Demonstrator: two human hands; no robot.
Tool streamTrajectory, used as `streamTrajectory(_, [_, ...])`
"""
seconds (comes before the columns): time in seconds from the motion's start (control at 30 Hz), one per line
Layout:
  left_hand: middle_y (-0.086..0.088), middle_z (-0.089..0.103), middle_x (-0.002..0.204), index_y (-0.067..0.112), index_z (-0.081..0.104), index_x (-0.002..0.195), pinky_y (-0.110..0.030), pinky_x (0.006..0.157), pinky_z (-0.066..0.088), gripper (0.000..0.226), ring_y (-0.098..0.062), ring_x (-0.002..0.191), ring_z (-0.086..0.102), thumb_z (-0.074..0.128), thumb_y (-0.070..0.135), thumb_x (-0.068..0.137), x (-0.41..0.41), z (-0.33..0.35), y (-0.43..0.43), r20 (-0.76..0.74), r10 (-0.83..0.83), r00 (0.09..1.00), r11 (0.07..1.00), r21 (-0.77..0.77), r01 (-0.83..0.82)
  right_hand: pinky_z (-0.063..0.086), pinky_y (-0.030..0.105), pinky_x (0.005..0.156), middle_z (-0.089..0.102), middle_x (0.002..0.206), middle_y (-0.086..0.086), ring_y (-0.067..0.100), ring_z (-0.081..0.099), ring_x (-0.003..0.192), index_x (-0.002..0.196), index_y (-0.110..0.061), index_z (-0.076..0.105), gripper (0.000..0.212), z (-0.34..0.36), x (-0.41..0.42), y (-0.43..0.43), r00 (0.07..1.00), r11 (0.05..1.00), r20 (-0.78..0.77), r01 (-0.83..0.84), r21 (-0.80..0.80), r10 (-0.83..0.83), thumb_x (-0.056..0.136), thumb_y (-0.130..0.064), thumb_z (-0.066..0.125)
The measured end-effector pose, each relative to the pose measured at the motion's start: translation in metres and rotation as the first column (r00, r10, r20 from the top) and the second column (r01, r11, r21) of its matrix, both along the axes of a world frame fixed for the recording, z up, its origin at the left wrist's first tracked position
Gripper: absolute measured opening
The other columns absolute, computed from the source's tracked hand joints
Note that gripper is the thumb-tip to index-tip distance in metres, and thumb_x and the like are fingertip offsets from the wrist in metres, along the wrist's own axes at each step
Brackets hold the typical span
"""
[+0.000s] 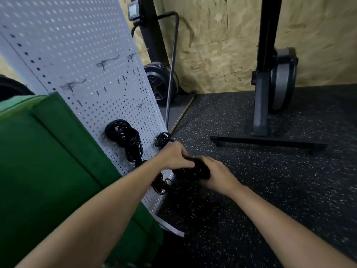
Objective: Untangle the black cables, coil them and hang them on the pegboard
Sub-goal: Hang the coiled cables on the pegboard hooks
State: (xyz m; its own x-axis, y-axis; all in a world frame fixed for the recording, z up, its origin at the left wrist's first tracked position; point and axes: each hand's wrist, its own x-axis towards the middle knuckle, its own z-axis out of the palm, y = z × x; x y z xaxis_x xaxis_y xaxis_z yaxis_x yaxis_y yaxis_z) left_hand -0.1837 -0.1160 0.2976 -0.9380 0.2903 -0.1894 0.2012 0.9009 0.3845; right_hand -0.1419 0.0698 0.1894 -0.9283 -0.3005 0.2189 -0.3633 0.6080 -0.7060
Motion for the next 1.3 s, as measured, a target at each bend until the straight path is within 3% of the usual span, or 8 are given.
streamTrajectory(0.2, [-0.006, 0.076, 0.080, 0.014, 0.080, 0.084, -0.032, 0.066, 0.059, 0.015, -0.015, 0.072, 0.071, 0.078, 0.028, 0.081, 0.001, 0.056, -0.018, -0.104, -0.015, 0.995, 0.999, 0.036, 0.019, 0.054, 0.046, 0.099, 0.055, 0.139, -0.010, 0.020, 0.061, 0.124, 0.151, -0.040, 0.040, 0.082, 0.030, -0.006, -0.026, 0.986, 0.990, -0.166, -0.011, -0.138, -0.012, 0.080, -0.037, 0.079])
streamTrajectory(0.37, [0.010, 0.074, 0.093, 0.021, 0.079, 0.098, -0.016, 0.079, 0.052, 0.033, -0.001, 0.087, 0.066, 0.075, 0.052, 0.088, -0.005, 0.088, -0.022, -0.344, -0.097, 0.934, 0.994, -0.086, 0.071, 0.054, 0.043, 0.098, 0.066, 0.130, -0.005, 0.015, 0.064, 0.119, 0.143, -0.030, 0.053, 0.079, 0.047, -0.022, -0.044, 0.983, 0.944, -0.167, 0.012, -0.329, -0.070, 0.072, -0.055, 0.077])
streamTrajectory(0.53, [0.008, 0.073, 0.094, 0.018, 0.076, 0.108, -0.006, 0.072, 0.047, 0.018, 0.003, 0.080, 0.064, 0.064, 0.025, 0.097, -0.022, 0.123, -0.034, -0.550, 0.055, 0.834, 0.996, 0.093, -0.005, 0.050, 0.014, 0.094, 0.070, 0.124, -0.007, 0.009, 0.064, 0.114, 0.139, -0.020, 0.060, 0.076, 0.051, -0.047, -0.057, 0.986, 0.866, -0.079, 0.092, -0.491, -0.150, 0.072, -0.027, 0.095])
streamTrajectory(0.6, [0.001, 0.073, 0.107, 0.016, 0.072, 0.121, -0.003, 0.066, 0.043, 0.028, -0.011, 0.088, 0.068, 0.057, 0.012, 0.098, -0.038, 0.132, -0.048, -0.536, 0.134, 0.834, 0.990, 0.112, -0.087, 0.048, 0.011, 0.095, 0.069, 0.122, -0.009, 0.007, 0.063, 0.113, 0.139, -0.017, 0.059, 0.075, 0.054, -0.058, -0.062, 0.985, 0.831, -0.032, 0.124, -0.542, -0.168, 0.074, -0.025, 0.095])
streamTrajectory(0.67, [-0.005, 0.068, 0.129, 0.014, 0.064, 0.137, -0.008, 0.069, 0.042, 0.043, -0.017, 0.109, 0.064, 0.051, 0.003, 0.097, -0.055, 0.136, -0.065, -0.474, 0.154, 0.867, 0.987, 0.039, -0.154, 0.050, 0.025, 0.099, 0.069, 0.126, -0.005, 0.012, 0.063, 0.115, 0.140, -0.016, 0.058, 0.076, 0.056, -0.071, -0.069, 0.982, 0.803, 0.016, 0.162, -0.573, -0.187, 0.075, -0.030, 0.094])
streamTrajectory(0.83, [-0.008, 0.039, 0.164, 0.015, 0.037, 0.160, -0.040, 0.112, 0.042, 0.068, -0.025, 0.149, 0.039, 0.044, -0.005, 0.096, -0.088, 0.143, -0.092, -0.307, 0.114, 0.945, 0.961, -0.208, -0.183, 0.051, 0.034, 0.098, 0.066, 0.117, -0.010, 0.015, 0.062, 0.113, 0.138, -0.023, 0.059, 0.071, 0.066, -0.105, -0.085, 0.976, 0.744, 0.093, 0.212, -0.634, -0.198, 0.075, -0.031, 0.093])
streamTrajectory(1.0, [-0.008, 0.024, 0.170, 0.020, 0.025, 0.165, -0.033, 0.093, 0.045, 0.072, -0.029, 0.148, 0.039, 0.041, -0.004, 0.099, -0.116, 0.138, -0.093, -0.242, 0.058, 0.969, 0.937, -0.321, -0.137, 0.049, 0.040, 0.105, 0.066, 0.124, -0.008, 0.014, 0.062, 0.116, 0.147, -0.033, 0.045, 0.082, 0.074, -0.132, -0.102, 0.984, 0.706, 0.085, 0.170, -0.687, -0.154, 0.078, -0.036, 0.090])
streamTrajectory(1.3, [-0.005, 0.021, 0.172, 0.020, 0.019, 0.166, -0.037, 0.123, 0.025, 0.068, -0.025, 0.157, 0.025, 0.051, 0.016, 0.105, -0.155, 0.117, -0.095, -0.138, 0.027, 0.990, 0.899, -0.431, -0.084, 0.050, 0.055, 0.107, 0.061, 0.130, -0.007, 0.020, 0.062, 0.121, 0.134, -0.046, 0.035, 0.071, 0.069, -0.172, -0.122, 0.987, 0.601, 0.139, 0.162, -0.783, -0.085, 0.084, -0.041, 0.084])
